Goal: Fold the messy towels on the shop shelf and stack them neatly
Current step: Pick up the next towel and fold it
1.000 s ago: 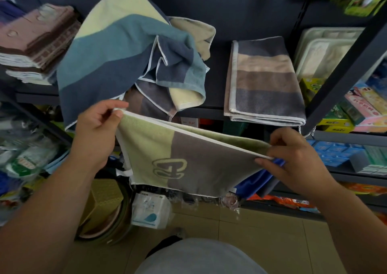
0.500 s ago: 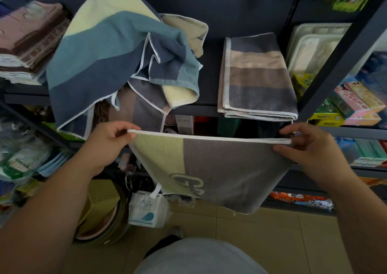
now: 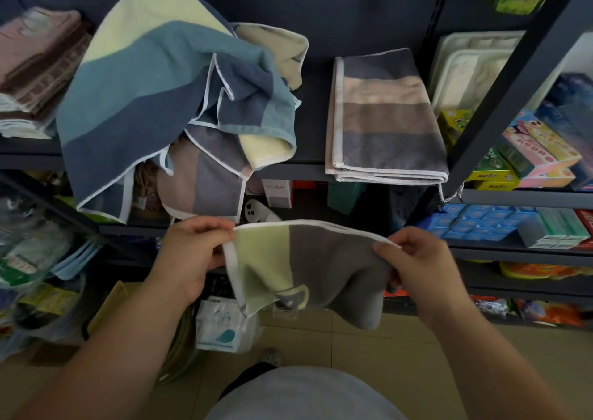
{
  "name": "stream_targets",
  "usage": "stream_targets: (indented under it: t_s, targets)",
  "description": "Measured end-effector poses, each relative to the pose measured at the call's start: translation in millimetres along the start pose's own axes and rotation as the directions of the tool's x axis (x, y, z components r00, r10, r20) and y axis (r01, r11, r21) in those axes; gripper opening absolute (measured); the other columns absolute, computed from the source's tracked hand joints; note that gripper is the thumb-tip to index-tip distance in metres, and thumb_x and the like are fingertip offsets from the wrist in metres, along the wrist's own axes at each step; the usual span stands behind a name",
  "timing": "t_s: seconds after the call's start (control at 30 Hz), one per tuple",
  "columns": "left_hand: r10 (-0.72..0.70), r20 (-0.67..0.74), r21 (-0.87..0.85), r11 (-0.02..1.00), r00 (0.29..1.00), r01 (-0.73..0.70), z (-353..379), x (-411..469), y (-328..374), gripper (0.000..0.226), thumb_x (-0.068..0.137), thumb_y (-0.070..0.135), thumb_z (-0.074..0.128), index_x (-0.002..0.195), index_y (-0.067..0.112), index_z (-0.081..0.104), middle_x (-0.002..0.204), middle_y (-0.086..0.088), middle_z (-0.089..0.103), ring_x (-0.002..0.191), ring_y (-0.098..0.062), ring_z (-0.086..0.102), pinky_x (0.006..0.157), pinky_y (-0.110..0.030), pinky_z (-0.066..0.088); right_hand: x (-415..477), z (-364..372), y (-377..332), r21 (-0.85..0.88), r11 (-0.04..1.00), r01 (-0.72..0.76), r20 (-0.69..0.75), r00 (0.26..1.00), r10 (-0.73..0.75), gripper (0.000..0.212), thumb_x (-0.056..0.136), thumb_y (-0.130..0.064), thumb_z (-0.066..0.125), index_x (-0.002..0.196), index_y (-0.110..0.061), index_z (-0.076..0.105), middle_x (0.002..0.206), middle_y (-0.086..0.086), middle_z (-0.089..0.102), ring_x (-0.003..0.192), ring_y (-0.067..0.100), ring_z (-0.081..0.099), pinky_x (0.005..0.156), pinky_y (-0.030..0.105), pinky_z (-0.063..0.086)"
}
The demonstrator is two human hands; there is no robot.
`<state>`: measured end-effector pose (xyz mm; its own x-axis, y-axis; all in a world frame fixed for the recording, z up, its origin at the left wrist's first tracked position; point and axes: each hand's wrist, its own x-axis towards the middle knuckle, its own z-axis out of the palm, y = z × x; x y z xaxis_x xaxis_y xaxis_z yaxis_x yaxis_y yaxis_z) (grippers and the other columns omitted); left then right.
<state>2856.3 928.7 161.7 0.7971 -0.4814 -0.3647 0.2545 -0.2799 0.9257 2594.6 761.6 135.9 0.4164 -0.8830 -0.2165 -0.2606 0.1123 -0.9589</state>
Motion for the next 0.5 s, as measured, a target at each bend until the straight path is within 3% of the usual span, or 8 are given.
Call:
stream_targets:
  t_s: [0.2,0.33,0.43,0.5]
  targets:
    - [0.079,0.157,-0.007,0.997,0.984,-0.079,49,-44,5,0.024,0.086,-0.009,0.066,0.086,0.012,0.077,0.083,-0.011,0.076,0.081,-0.03,0.074,0.074,-0.042,0.062,-22,54,-24,0.13,0.99,0.056,0.134,0.988,-0.074,0.014,0.091,-0.017,0.072,0.083,-0.007,0.067,0.06,0.011,0.066,0.051,0.015,0.059,0.052,0.027,0.048]
    - [0.189,0.212,0.009,0.981,0.959,-0.196,64,-59,8,0.026,0.085,-0.006,0.071,0.096,0.017,0.077,0.088,-0.02,0.072,0.081,-0.035,0.07,0.081,-0.052,0.059,-33,72,-39,0.164,0.977,0.137,0.176,0.97,-0.166,0.008,0.092,-0.014,0.072,0.09,-0.008,0.068,0.066,0.009,0.068,0.056,0.012,0.062,0.055,0.025,0.052]
    - [0.226,0.225,-0.017,0.974,0.948,-0.228,63,-60,9,0.029,0.082,-0.008,0.073,0.098,0.016,0.075,0.087,-0.023,0.068,0.077,-0.024,0.069,0.075,-0.043,0.062,-33,74,-39,0.178,0.969,0.173,0.188,0.96,-0.206,0.008,0.089,-0.013,0.075,0.096,-0.012,0.071,0.07,0.002,0.071,0.062,0.012,0.066,0.06,0.025,0.054]
    - [0.233,0.216,-0.024,0.972,0.948,-0.234,62,-62,9,0.028,0.081,-0.01,0.073,0.094,0.015,0.075,0.079,-0.012,0.07,0.073,-0.015,0.069,0.067,-0.027,0.059,-33,73,-37,0.161,0.964,0.211,0.185,0.953,-0.24,0.012,0.087,-0.015,0.077,0.097,-0.02,0.073,0.076,0.005,0.073,0.069,0.023,0.07,0.064,0.034,0.059]
